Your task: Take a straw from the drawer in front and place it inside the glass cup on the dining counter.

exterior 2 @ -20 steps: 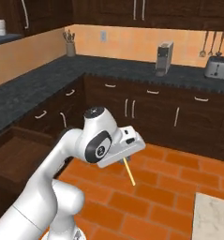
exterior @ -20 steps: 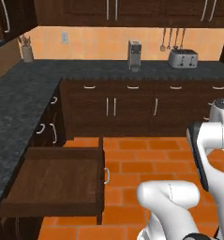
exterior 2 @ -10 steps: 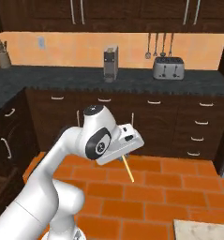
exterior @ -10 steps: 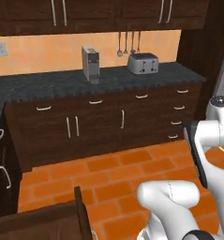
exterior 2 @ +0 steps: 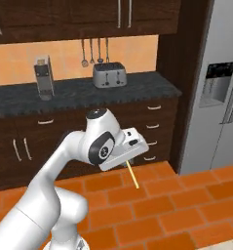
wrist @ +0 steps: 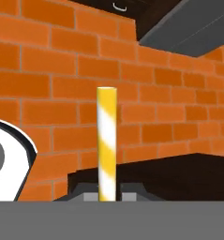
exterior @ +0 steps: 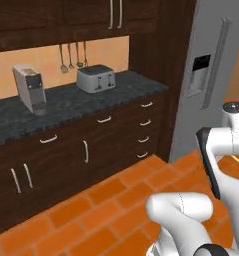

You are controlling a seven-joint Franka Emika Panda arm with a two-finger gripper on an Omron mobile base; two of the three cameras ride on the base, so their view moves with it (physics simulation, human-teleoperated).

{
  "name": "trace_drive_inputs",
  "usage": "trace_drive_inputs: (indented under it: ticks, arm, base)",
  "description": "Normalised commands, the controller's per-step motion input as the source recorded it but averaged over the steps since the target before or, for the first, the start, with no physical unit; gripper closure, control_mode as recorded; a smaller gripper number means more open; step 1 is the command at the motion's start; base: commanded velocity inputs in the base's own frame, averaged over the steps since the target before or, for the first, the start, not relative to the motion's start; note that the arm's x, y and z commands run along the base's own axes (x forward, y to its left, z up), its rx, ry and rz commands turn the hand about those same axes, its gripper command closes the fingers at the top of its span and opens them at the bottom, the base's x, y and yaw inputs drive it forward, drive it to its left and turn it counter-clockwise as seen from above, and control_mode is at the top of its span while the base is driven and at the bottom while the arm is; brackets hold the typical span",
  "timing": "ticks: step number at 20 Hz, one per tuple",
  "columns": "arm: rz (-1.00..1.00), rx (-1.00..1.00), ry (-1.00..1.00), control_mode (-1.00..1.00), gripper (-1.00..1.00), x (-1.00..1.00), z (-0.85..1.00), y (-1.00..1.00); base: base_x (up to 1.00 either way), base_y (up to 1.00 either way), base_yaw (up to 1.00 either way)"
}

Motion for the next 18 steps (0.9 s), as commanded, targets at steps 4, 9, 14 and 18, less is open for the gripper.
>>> trace_drive_inputs:
  ticks: [4, 9, 14, 18]
  arm:
    - [0.0, 0.0, 0.0, 1.0, 1.0, 0.0, 0.0, 0.0]
    - [0.0, 0.0, 0.0, 1.0, 1.0, 0.0, 0.0, 0.0]
    - [0.0, 0.0, 0.0, 1.0, 1.0, 0.0, 0.0, 0.0]
    - [0.0, 0.0, 0.0, 1.0, 1.0, 0.0, 0.0, 0.0]
  base:
    - [0.86, -0.06, -0.62]
    - [0.75, 0.0, -0.7]
    - [0.72, 0.0, -0.73]
    - [0.79, 0.06, -0.7]
